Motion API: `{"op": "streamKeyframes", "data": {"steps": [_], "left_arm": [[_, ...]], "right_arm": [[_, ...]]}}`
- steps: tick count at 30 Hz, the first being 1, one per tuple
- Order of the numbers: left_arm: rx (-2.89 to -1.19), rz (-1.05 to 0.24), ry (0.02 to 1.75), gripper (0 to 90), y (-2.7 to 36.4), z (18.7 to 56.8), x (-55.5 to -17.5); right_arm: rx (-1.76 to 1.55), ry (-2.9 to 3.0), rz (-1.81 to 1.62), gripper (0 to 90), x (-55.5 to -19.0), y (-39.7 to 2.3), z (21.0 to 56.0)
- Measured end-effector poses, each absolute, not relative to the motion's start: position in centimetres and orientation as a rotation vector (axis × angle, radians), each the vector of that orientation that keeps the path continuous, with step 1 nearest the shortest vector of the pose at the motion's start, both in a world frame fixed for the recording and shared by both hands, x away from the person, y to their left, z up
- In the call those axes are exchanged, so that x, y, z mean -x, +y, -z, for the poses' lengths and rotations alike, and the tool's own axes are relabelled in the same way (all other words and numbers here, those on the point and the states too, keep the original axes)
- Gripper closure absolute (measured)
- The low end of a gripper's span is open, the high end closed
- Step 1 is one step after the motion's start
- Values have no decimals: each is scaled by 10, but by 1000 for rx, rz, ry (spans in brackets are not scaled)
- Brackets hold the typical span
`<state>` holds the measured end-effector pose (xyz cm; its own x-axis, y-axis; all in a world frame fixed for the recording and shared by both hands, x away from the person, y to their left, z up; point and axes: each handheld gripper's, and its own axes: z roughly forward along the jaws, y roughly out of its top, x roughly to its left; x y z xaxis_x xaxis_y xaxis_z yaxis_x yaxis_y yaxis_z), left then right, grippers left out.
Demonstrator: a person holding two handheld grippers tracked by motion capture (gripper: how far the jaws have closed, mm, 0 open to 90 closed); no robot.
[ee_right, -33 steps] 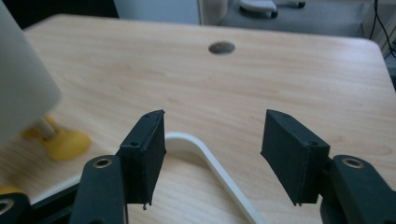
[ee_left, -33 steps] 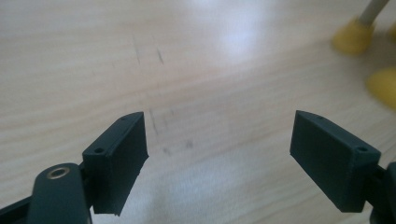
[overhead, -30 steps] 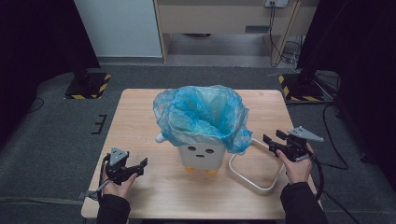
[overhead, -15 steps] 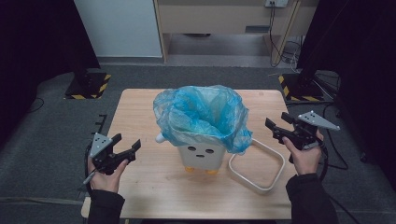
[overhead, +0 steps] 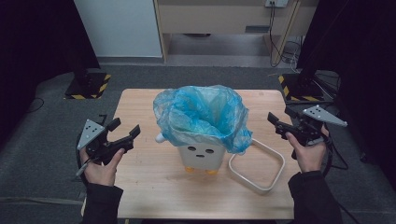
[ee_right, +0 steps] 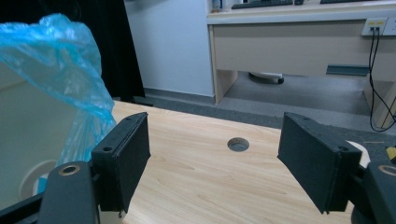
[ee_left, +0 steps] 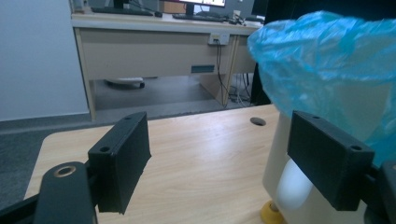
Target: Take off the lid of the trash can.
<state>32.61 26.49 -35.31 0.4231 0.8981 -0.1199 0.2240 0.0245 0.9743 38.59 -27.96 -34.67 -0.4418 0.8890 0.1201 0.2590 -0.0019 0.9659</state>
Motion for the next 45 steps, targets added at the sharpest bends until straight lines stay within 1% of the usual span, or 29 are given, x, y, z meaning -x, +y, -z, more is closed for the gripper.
{"op": "streamKeyframes", "data": {"steps": [16, 29, 33, 34, 45], "left_arm": [[-1452, -700, 969, 213, 251, 329, -325], [-1404, -686, 894, 216, 234, 301, -327], [-1397, -681, 873, 217, 227, 297, -331], [-1398, -686, 838, 216, 226, 296, -334], [-1407, -672, 800, 216, 214, 288, -340]], "right_arm": [[-1149, 1712, -1492, 237, -384, -276, 329], [-1098, 1728, -1536, 218, -385, -251, 309], [-1082, 1742, -1547, 211, -385, -242, 304], [-1076, 1749, -1548, 209, -385, -240, 303], [-1051, 1766, -1559, 205, -384, -231, 295]]}}
